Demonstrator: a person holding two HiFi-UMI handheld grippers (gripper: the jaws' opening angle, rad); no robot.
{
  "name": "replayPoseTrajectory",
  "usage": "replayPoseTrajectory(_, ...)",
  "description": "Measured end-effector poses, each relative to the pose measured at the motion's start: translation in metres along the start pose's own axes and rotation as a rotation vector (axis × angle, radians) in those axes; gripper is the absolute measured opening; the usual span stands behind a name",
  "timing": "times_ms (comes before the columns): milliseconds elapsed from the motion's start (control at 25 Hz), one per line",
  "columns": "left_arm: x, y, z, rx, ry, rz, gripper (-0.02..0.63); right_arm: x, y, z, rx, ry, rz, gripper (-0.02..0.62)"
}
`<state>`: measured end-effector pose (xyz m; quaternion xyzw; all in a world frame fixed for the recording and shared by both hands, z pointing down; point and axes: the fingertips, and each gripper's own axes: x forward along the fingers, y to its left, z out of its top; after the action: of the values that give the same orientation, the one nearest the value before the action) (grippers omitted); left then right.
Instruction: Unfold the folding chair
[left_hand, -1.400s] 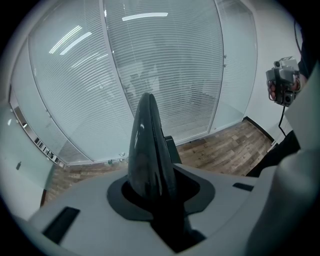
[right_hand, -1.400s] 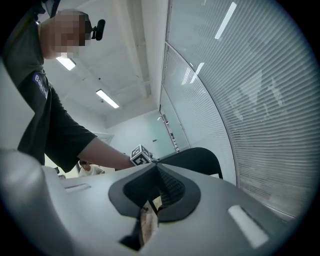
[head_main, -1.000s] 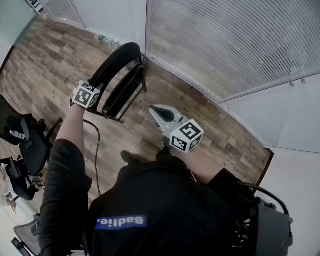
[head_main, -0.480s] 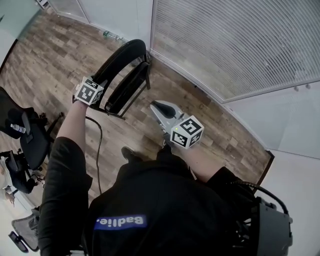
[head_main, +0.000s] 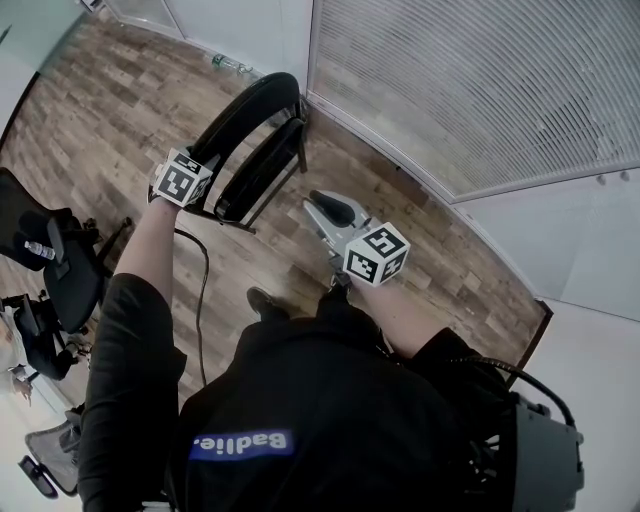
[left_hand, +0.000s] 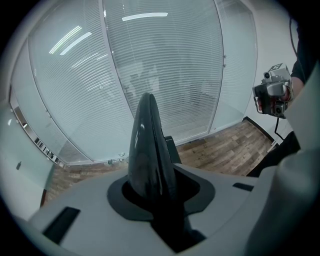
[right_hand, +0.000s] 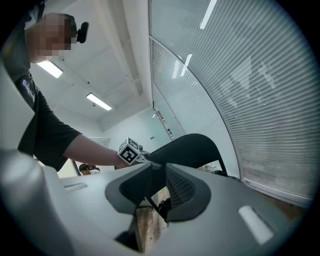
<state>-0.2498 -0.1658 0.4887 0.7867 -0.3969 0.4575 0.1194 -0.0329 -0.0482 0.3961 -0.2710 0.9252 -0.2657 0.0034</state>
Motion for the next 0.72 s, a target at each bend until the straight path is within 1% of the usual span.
replayPoseTrajectory(480, 0.001, -0.001, 0.0, 0.002, 0.0, -0.003, 0.094, 0.017, -0.007, -0.007, 0.036, 0.0, 0.017, 0.11)
replayPoseTrajectory(720, 0.001, 0.0, 0.0, 0.002, -0.002, -0.003, 0.094, 0.023, -0.016, -0.017, 0.064, 0.021, 0.002, 0.129)
